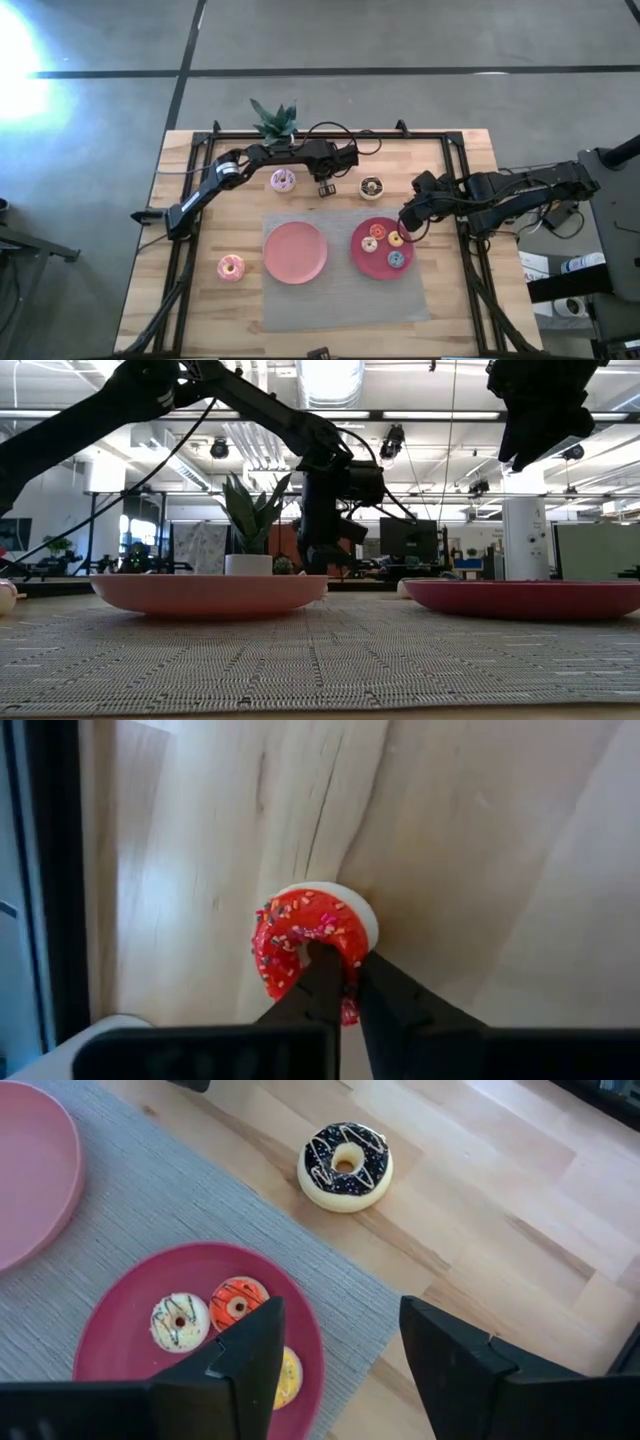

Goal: Pick & Place donuts
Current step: Put the small red donut on the dark pink plate

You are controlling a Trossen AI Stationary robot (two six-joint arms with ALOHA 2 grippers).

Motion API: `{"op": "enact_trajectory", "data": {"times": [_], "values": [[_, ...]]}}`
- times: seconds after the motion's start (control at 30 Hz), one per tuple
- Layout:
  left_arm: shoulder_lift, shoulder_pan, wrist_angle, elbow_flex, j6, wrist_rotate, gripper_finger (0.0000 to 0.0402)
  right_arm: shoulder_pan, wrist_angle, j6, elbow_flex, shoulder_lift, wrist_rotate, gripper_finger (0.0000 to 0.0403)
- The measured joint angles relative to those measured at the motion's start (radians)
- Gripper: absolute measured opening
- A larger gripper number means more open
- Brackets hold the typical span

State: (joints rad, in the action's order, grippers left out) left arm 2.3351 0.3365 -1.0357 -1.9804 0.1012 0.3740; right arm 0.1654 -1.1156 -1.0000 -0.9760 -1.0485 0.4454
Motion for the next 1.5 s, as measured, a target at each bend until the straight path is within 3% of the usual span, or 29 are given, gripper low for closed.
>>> {"op": "enact_trajectory", "data": {"times": [0.17, 0.3, 0.5, 0.73, 0.9, 1.0, 1.27, 1.5], "values": [[-0.087, -0.012, -0.021, -0.002, 0.001, -0.052, 0.0001, 0.0, 0.027, 0.068, 0.0, 0.001, 0.0, 0.018], [-0.209, -0.033, -0.001, 0.009, 0.025, -0.2, 0.0001, 0.0, 0.1, 0.177, 0.0, 0.006, 0.0, 0.017], [-0.462, -0.125, 0.131, 0.098, 0.282, -0.464, 0.0, 0.0, 0.345, 0.532, 0.0, 0.006, 0.0, 0.0156], [-0.625, -0.251, 0.203, 0.207, 0.303, -0.471, 0.0, 0.002, 0.395, 0.913, -0.063, -0.004, 0.075, 0.0153], [-0.63, -0.295, 0.243, 0.235, 0.285, -0.472, 0.0, 0.002, 0.417, 1.293, -0.14, -0.071, 0.073, 0.0162], [-0.614, -0.296, 0.27, 0.23, 0.262, -0.47, 0.0, 0.002, 0.421, 1.427, -0.196, -0.139, 0.072, 0.0182], [-0.613, -0.296, 0.336, 0.232, 0.228, -0.451, 0.0, 0.007, 0.365, 1.457, -0.343, -0.28, 0.033, 0.0238], [-0.613, -0.295, 0.355, 0.234, 0.203, -0.451, 0.0, 0.051, 0.344, 1.533, -0.38, -0.341, 0.027, 0.0253]]}}
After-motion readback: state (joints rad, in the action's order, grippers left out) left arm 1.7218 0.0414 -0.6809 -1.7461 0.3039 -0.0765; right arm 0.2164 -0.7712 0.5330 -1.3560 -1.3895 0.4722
